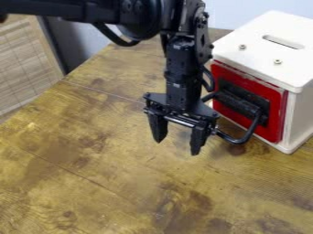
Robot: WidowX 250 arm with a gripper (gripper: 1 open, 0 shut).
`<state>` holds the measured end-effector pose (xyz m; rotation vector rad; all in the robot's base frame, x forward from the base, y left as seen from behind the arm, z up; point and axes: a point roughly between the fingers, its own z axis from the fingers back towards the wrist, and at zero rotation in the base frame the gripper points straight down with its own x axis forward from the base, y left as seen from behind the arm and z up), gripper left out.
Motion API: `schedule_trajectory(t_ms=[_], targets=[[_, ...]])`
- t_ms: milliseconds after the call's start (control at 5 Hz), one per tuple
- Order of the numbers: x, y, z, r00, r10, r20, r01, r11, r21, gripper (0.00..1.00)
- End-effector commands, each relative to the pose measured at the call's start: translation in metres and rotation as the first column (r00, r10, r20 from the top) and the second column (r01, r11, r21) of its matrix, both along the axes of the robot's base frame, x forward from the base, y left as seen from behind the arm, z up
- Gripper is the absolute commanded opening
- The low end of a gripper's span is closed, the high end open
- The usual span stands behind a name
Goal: Close the drawer
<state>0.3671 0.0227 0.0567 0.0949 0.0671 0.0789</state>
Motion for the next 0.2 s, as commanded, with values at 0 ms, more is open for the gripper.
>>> schedule_trajectory(t_ms=[0], targets=[[0.0112, -0.0041, 0.0344, 0.995, -0.015, 0.1, 0.015, 1.0, 0.003, 1.0]])
